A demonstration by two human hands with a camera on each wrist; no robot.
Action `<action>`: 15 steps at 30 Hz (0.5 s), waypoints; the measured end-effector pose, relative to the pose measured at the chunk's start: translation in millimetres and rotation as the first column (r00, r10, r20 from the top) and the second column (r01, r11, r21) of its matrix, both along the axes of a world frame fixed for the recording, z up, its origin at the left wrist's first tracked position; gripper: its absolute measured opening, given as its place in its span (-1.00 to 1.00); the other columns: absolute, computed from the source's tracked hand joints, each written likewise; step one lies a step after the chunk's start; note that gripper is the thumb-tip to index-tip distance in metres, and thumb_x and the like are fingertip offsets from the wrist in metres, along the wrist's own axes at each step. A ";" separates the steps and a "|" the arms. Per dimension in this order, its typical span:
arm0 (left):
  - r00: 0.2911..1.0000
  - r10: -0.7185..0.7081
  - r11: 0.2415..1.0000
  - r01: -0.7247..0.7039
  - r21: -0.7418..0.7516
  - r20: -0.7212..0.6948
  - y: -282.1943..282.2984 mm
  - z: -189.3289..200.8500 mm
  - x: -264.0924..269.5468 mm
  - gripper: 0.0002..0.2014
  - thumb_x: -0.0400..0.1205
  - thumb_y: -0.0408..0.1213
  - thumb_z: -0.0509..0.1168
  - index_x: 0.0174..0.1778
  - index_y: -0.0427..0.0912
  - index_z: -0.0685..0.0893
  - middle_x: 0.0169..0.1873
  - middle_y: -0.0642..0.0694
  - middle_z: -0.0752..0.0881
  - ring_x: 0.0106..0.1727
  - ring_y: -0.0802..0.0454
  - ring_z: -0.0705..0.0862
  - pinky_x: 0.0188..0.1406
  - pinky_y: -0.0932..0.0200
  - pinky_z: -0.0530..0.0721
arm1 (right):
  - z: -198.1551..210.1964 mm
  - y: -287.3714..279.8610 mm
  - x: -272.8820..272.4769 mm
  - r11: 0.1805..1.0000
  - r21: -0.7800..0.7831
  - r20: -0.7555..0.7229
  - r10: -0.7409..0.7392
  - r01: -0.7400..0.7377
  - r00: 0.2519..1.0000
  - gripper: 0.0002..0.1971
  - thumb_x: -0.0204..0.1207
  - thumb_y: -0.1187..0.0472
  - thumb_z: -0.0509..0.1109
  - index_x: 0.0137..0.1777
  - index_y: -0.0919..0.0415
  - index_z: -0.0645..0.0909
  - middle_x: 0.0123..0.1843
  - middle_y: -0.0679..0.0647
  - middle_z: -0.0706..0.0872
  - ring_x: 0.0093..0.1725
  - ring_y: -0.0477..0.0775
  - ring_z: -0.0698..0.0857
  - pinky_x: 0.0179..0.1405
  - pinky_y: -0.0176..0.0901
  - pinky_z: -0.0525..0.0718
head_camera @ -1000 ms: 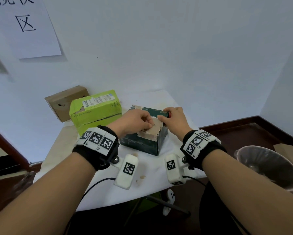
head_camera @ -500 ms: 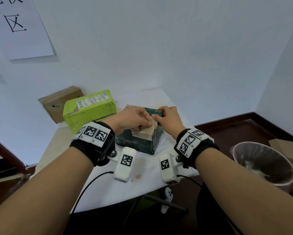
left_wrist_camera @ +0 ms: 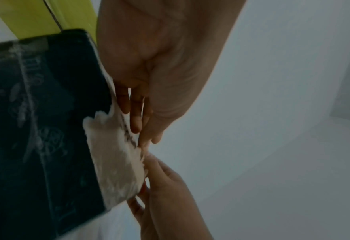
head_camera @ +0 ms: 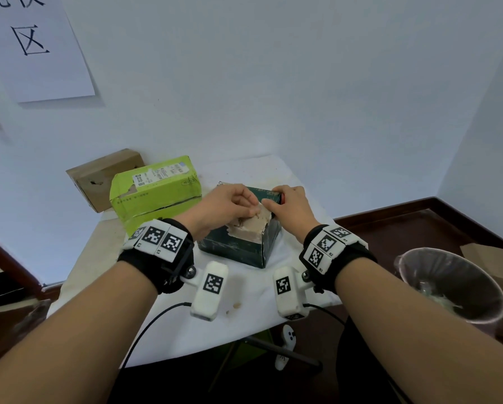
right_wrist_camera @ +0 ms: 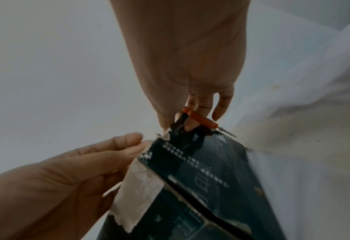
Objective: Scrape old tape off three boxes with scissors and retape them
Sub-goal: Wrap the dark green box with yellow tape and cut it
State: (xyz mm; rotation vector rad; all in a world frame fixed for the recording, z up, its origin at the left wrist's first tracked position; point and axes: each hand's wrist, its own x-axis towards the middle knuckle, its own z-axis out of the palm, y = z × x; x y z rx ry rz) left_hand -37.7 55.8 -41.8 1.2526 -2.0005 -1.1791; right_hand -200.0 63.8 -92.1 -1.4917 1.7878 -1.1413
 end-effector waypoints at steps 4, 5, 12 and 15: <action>0.992 0.125 0.985 -0.126 -0.121 -0.023 -10.8 9.5 25.0 -0.90 0.58 -0.42 0.41 -0.02 -0.21 0.72 -0.20 0.01 0.74 -0.19 0.20 0.66 -0.30 0.51 0.57 | -0.6 -0.7 -1.2 1.000 -0.008 0.008 0.000 0.000 1.000 -0.54 0.58 0.05 0.39 0.41 0.21 0.47 0.39 0.17 0.33 0.02 0.01 0.54 0.28 0.05 0.61; 0.992 0.124 0.987 -0.120 -0.111 0.021 -12.2 10.4 31.8 -0.90 0.57 -0.40 0.42 -0.02 -0.21 0.73 -0.21 0.00 0.73 -0.20 0.20 0.66 -0.28 0.52 0.56 | -0.7 -1.2 -0.8 1.000 -0.007 -0.001 0.002 -0.002 1.000 -0.55 0.58 0.05 0.38 0.41 0.21 0.47 0.39 0.17 0.33 0.02 0.01 0.53 0.29 0.04 0.60; 0.975 0.006 0.999 0.002 -0.034 0.220 -6.2 2.6 39.0 -0.87 0.51 -0.25 0.51 -0.06 -0.14 0.78 -0.33 0.01 0.66 -0.32 0.25 0.56 -0.31 0.45 0.46 | -1.6 -1.2 3.2 1.000 -0.013 0.013 -0.009 0.009 1.000 -0.56 0.58 0.05 0.38 0.41 0.20 0.47 0.38 0.16 0.33 0.01 0.00 0.51 0.28 0.07 0.61; 0.978 0.039 0.998 -0.026 -0.066 0.206 -5.7 0.6 33.6 -0.83 0.52 -0.27 0.50 -0.03 -0.23 0.77 -0.39 0.06 0.61 -0.45 0.31 0.49 -0.50 0.56 0.39 | -2.4 -1.7 3.0 1.000 -0.018 0.024 -0.013 0.014 1.000 -0.55 0.58 0.05 0.38 0.41 0.20 0.47 0.37 0.16 0.33 0.02 0.01 0.52 0.25 0.08 0.64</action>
